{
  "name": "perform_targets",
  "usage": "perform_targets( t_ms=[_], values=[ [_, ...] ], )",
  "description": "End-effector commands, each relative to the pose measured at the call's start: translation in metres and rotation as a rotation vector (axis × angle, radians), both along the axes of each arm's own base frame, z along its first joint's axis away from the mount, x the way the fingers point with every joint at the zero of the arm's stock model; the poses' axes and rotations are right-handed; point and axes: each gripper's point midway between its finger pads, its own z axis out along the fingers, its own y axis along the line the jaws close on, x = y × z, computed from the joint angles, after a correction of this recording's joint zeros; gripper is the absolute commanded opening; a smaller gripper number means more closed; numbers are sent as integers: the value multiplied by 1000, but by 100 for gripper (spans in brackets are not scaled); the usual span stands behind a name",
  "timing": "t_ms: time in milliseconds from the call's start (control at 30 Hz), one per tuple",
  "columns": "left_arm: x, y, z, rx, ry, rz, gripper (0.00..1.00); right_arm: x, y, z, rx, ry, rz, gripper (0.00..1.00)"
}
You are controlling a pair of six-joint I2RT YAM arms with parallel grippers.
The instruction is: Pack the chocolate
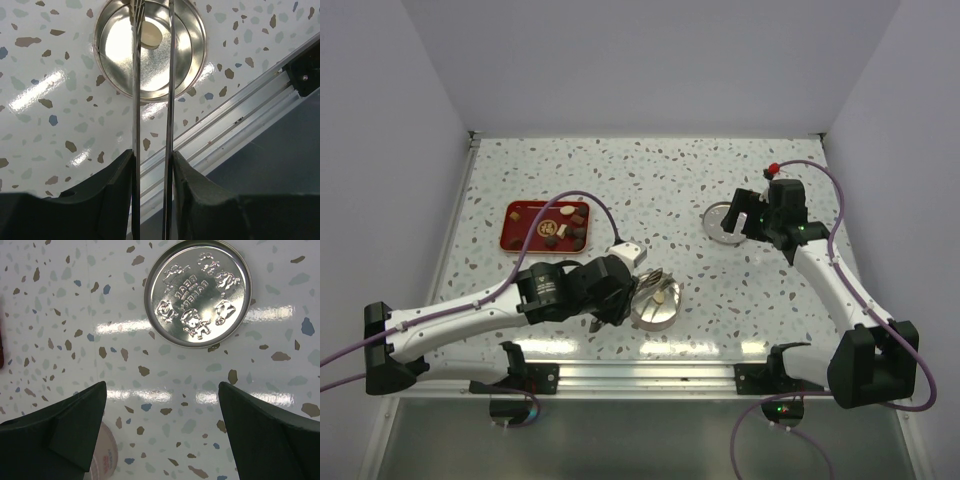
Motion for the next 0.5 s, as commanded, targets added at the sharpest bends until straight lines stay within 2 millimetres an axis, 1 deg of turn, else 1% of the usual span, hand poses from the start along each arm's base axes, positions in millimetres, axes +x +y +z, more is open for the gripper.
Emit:
perform_targets(
  t_ms=[0, 33, 67, 100, 133, 167, 200, 233, 267, 333, 367, 400, 433, 467],
  values=[
    [7, -5, 22, -56, -39, 38, 39, 5, -2, 10, -12, -27, -2, 96],
    [11, -2, 27, -60, -61, 59, 39, 5, -2, 9, -11, -24, -3, 97],
    [15, -2, 36, -73, -80, 78, 38, 5, -2, 10, -11, -25, -3, 96],
    [17, 3, 40, -65, -92, 96, 38, 4, -2, 9, -11, -24, -3, 97],
    [25, 4, 54, -75, -129, 126, 38, 4, -2, 9, -11, -24, -5, 97],
    [31, 8, 60, -71, -143, 152, 38, 4, -2, 9, -10, -25, -2, 97],
    [36, 13, 61, -47, -150, 170, 38, 5, -1, 9, -10, -24, 0, 97],
    [42, 14, 69, -55, -160, 181, 38, 5, -1, 9, -8, -23, 0, 96],
    [53, 21, 71, -51, -167, 224, 38, 6, -1, 10, -5, -26, 0, 97],
    [68, 33, 67, -29, -176, 253, 38, 6, 0, 10, 0, -26, 2, 97],
    [86, 47, 67, -22, -188, 321, 38, 7, 1, 10, 3, -26, 2, 97],
    [94, 57, 64, -5, -194, 337, 38, 7, 2, 12, 7, -30, 7, 96],
    [109, 77, 57, 18, -184, 414, 38, 7, 3, 12, 8, -28, 7, 96],
    [115, 87, 52, 30, -173, 443, 38, 7, 2, 13, 6, -30, 8, 97]
  ],
)
